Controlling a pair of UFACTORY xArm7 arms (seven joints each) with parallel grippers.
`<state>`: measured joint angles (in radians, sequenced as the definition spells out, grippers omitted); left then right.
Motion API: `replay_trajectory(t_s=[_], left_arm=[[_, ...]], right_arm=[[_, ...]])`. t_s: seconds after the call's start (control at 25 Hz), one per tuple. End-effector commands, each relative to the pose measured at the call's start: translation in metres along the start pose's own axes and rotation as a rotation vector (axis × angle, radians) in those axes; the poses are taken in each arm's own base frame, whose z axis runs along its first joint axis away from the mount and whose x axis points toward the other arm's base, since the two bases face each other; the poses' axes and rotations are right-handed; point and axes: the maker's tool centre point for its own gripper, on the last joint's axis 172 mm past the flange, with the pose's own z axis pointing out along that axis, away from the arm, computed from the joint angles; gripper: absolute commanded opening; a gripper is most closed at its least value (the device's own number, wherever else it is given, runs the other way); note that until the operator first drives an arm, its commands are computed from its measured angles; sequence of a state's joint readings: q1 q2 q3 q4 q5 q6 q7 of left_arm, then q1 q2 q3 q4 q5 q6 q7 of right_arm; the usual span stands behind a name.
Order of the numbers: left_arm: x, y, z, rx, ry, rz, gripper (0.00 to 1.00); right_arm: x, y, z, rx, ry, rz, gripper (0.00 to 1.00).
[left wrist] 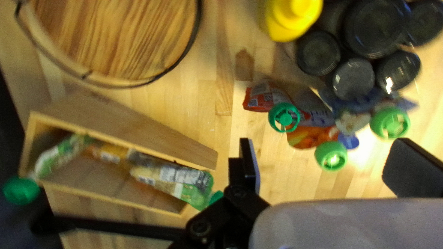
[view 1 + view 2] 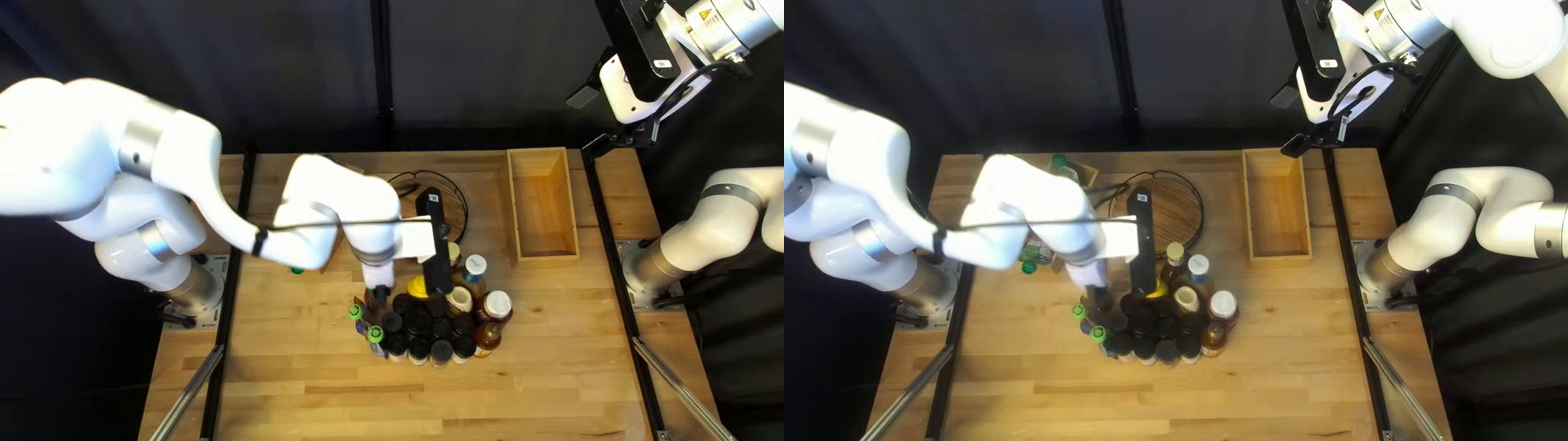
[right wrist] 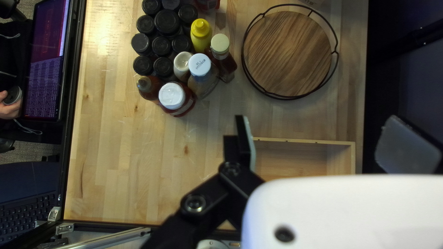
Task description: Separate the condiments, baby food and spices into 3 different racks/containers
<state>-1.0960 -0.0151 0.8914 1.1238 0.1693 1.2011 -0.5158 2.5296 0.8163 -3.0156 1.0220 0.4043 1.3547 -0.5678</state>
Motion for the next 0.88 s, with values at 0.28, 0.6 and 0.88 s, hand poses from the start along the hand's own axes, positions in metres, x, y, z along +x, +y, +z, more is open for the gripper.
replay_trajectory(t_s=[0.28, 0.6, 0.88], left_arm=[[-0.009, 0.001, 0.035, 0.036, -0.077, -0.258, 1.0], [-0.022, 0.005, 0.062, -0.015, -0.09, -0.316, 1.0], [-0.019, 0.011, 0.075, -0.018, -0.098, -0.331, 0.0]], right_arm=[[0.0, 0.0, 0.0, 0.0, 0.0, 0.0, 1.0], [0.0, 0.0, 0.0, 0.0, 0.0, 0.0, 1.0], [0.0, 0.0, 0.0, 0.0, 0.0, 0.0, 1.0]])
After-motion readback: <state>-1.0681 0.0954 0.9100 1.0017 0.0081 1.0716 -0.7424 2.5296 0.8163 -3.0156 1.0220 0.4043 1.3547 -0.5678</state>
